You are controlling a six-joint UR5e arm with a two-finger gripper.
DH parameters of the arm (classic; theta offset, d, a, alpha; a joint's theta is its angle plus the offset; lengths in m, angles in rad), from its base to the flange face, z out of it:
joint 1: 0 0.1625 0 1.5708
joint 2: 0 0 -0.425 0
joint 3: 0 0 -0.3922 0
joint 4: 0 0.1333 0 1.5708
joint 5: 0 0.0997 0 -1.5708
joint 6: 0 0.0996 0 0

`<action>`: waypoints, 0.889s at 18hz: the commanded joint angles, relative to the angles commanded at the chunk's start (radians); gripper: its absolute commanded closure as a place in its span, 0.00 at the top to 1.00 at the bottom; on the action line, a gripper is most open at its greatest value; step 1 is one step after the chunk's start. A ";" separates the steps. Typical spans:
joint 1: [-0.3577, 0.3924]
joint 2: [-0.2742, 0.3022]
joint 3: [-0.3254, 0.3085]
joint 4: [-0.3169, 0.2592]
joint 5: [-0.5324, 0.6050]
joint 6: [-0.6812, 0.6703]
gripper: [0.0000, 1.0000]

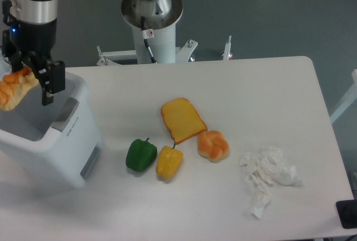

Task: Place the square bread in the trash can
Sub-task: 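Hold the bread roll over the bin opening and lower slightly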

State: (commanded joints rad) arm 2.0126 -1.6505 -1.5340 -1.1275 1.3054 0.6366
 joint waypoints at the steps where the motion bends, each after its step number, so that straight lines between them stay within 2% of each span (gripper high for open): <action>1: 0.002 -0.009 0.002 0.002 0.000 0.002 1.00; 4: 0.002 -0.012 -0.003 0.003 0.002 0.002 1.00; 7: 0.002 0.004 -0.032 0.006 0.008 0.006 1.00; 11: -0.002 0.029 -0.040 0.000 0.009 0.008 1.00; 16: -0.023 0.031 -0.064 -0.012 0.011 0.006 1.00</action>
State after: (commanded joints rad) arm 1.9896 -1.6199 -1.5983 -1.1397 1.3162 0.6427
